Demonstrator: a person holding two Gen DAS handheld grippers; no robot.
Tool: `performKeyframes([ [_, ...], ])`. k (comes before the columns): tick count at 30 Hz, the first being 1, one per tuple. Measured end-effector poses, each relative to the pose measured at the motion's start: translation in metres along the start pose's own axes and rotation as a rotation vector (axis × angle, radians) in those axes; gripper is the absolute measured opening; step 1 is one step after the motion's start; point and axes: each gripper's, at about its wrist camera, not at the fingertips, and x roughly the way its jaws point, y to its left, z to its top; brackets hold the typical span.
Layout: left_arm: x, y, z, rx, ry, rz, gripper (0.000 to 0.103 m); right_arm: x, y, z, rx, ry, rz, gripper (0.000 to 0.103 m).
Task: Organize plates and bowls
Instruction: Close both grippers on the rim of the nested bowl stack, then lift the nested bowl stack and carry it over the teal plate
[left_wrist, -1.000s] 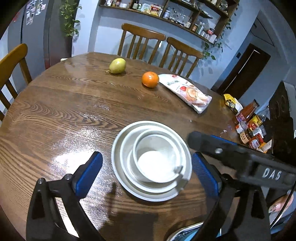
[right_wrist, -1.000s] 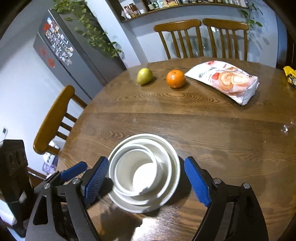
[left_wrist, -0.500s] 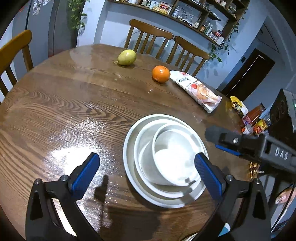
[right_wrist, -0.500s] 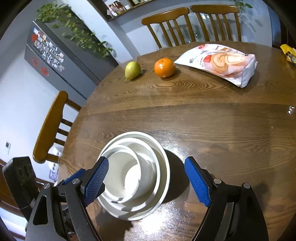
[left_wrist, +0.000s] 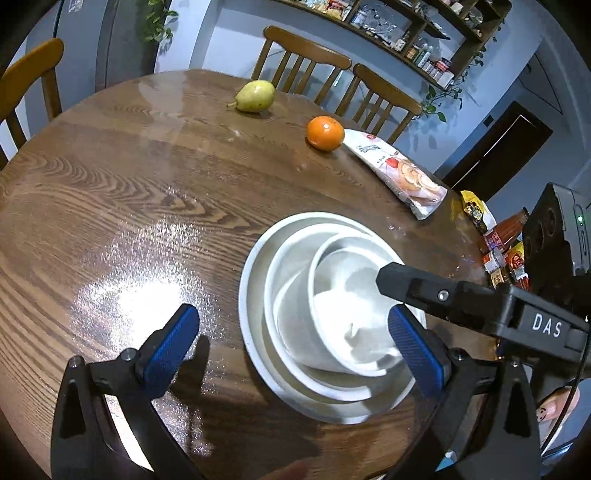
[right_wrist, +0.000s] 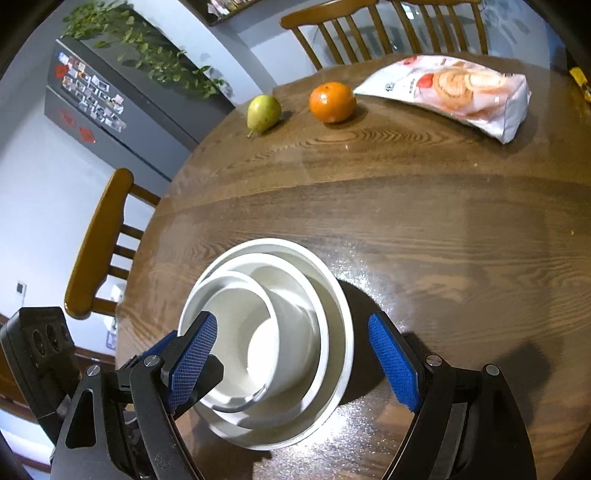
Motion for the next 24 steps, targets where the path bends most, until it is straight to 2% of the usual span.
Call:
performKeyframes([
  [15, 0.017, 0.005, -0.002, -0.028, 0.074, -0.001, 0.102, 0.022, -0.001, -0.005, 0.022, 0.098, 0.055, 0.085],
  [24, 0.02, 0.009, -0.002, -0.071, 0.097, -0.03, 0.102, 0.027, -0.004, -0.005, 0.042, 0.121, 0.094, 0.085],
])
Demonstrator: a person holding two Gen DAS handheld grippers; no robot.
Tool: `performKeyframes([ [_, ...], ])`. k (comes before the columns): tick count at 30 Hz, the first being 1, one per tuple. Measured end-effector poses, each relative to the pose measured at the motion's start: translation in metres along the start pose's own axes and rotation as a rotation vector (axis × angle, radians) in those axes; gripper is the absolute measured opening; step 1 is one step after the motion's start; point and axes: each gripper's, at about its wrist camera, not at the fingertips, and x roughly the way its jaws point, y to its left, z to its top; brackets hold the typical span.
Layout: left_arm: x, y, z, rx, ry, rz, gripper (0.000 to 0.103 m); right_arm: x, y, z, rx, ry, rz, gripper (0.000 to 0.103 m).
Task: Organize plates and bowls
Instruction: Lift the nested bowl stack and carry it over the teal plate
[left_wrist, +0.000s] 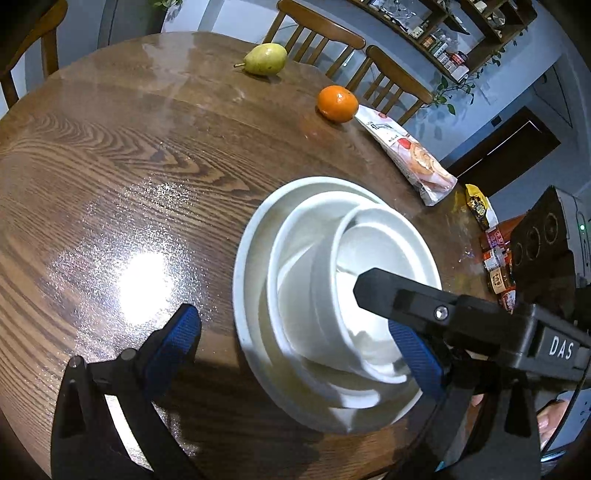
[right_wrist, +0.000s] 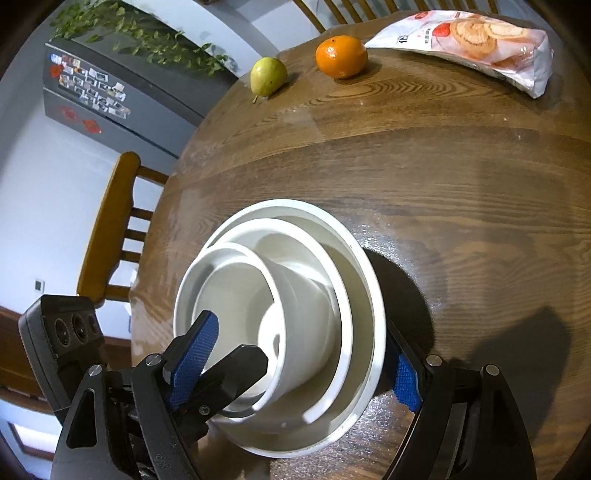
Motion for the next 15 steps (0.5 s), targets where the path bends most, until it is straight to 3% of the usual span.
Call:
performKeyframes([
  [12, 0.003, -0.003, -0.003, -0.021, -0.029, 0.012, 0.102, 0.008, -0.012, 0.0, 0.055, 0.032, 0.068, 0.085],
  [15, 0.004, -0.003, -0.003, -0.012, -0.039, 0.015, 0.102, 0.01, -0.012, 0.0, 0.065, 0.042, 0.093, 0.081],
])
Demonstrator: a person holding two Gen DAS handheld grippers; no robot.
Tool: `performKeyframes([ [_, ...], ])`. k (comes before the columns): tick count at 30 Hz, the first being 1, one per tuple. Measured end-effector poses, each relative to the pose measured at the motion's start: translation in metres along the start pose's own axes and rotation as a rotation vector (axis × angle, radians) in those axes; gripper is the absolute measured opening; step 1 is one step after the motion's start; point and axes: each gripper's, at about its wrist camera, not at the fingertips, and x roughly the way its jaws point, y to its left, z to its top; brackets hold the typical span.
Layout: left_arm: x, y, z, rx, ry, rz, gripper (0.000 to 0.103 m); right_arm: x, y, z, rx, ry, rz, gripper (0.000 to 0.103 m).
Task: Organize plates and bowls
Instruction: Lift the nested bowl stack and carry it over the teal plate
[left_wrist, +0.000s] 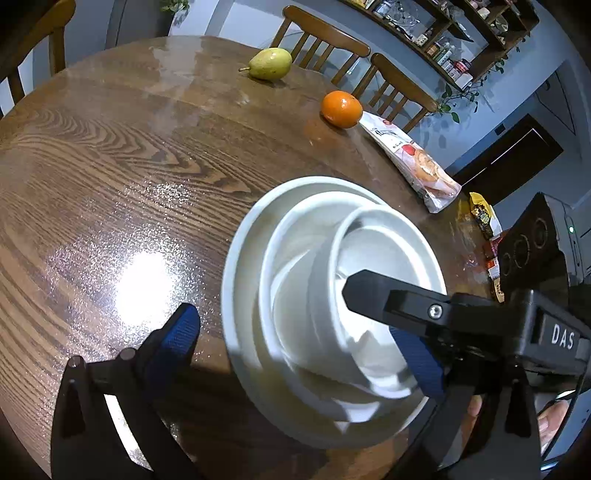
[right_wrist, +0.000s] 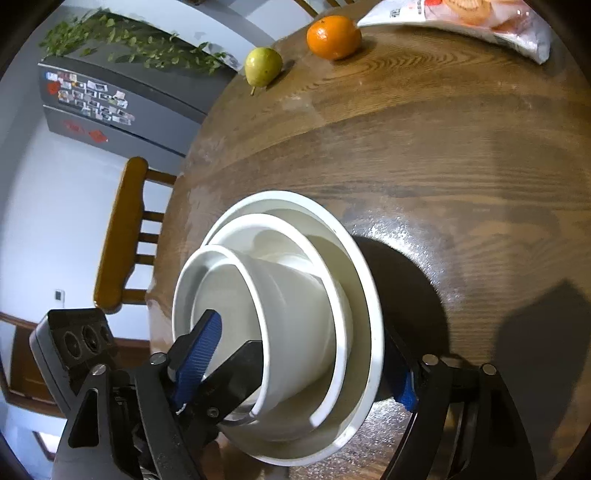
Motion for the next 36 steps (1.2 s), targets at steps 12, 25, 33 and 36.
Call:
performKeyframes([
  [12, 0.004, -0.003, 0.001, 0.021, 0.008, 0.021, 0.102, 0.001, 0.004, -0.002, -0.013, -0.009, -0.016, 0.074],
  [25, 0.001, -0.004, 0.0, 0.015, 0.067, 0.02, 0.1, 0.004, 0.008, -0.001, -0.017, 0.022, -0.054, 0.074],
  [33, -0.003, -0.001, 0.0, -0.018, 0.121, -0.032, 0.086, -0.004, 0.009, -0.002, -0.029, 0.027, -0.085, 0.074],
  [36, -0.005, -0.002, -0.002, -0.014, 0.119, -0.036, 0.084, -0.006, 0.015, -0.004, -0.054, 0.017, -0.097, 0.074],
])
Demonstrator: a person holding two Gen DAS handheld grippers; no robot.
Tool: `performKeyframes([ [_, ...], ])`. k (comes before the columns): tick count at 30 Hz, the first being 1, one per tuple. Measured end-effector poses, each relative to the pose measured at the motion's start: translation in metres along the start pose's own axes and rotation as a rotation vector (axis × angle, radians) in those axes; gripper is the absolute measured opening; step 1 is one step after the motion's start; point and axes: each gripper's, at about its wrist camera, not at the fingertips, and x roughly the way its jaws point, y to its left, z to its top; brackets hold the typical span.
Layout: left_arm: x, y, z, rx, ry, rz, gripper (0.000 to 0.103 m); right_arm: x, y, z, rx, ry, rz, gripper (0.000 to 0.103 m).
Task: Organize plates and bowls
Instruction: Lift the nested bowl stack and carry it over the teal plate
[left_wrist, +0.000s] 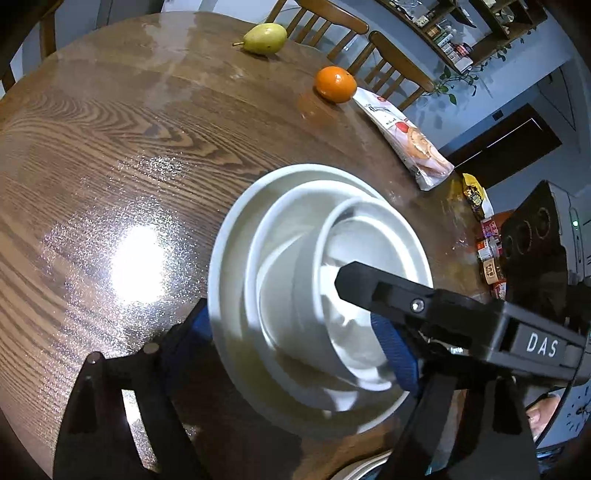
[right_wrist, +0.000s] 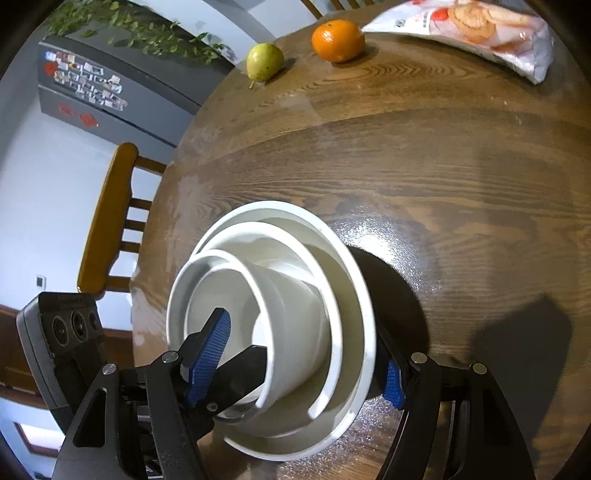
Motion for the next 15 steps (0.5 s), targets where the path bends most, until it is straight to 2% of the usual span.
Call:
performKeyframes([
  [5, -0.0015, -0.0006, -0.002, -0.008, -0.001, -0.006, 0.082, -0.0008, 0.0017, 0.0, -0.006, -0.012, 0.002, 0.074],
  [8, -0.0027, -0.0012, -0.0033, -0.016, 0.001, -0.021, 0.075, -0.001, 0.0024, -0.0004, -0.003, -0.017, -0.002, 0.073],
  [11, -0.0055, -0.0039, -0.0053, -0.02, 0.001, -0.012, 0.069, -0.0004, 0.0045, -0.0015, -0.004, -0.017, -0.022, 0.066],
  [15, -0.008, -0.0037, -0.0074, -0.033, 0.005, -0.001, 0.065, 0.0005, 0.0063, -0.0027, -0.002, -0.029, -0.049, 0.062],
])
